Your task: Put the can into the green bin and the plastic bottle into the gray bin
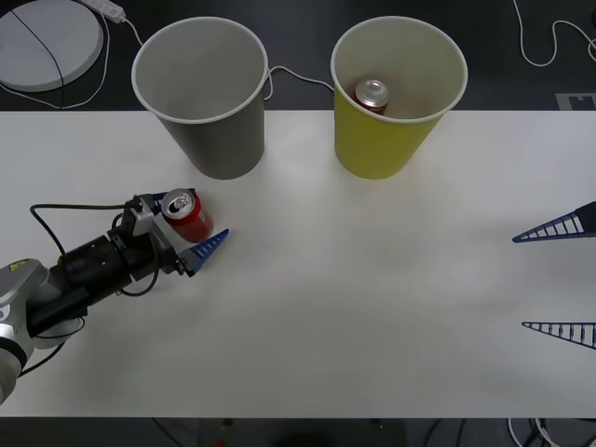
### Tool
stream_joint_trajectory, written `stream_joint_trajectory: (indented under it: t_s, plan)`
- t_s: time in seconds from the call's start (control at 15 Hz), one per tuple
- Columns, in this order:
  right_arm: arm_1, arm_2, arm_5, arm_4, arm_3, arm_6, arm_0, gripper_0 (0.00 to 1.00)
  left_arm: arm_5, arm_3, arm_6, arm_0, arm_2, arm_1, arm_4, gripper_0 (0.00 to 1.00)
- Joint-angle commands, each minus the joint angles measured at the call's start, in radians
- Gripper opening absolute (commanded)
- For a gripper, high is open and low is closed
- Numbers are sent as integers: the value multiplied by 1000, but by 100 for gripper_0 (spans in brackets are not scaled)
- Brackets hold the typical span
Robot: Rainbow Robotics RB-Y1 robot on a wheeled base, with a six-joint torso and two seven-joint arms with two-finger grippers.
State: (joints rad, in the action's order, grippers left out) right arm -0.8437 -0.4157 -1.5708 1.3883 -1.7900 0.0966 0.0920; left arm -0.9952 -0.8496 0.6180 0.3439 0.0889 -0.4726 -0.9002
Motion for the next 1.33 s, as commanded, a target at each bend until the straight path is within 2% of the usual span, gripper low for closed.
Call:
stream_joint_trajectory:
  t_s: [0.07, 0.13, 0.53, 0.87, 1.0, 1.33]
  plan:
    - [0, 0, 0, 0, 0, 0, 0, 100, -2, 0, -1, 3, 0, 2, -2, 5]
    - [0, 0, 0, 0, 0, 0, 0, 100, -8, 0, -1, 6, 0, 0, -9, 0]
    - [0, 0, 0, 0, 0, 0, 0, 100, -22, 0, -15, 10, 0, -6, -25, 0]
    - [0, 0, 0, 0, 0, 0, 0, 100, -46, -23, -57, 9, 14, -67, -29, 0]
    - [0, 0, 0, 0, 0, 0, 0, 100, -51, -80, -152, -9, 31, -112, -36, 0]
    - [0, 0, 0, 0, 0, 0, 0, 100, -52, -315, -414, -108, 9, -221, -169, 0]
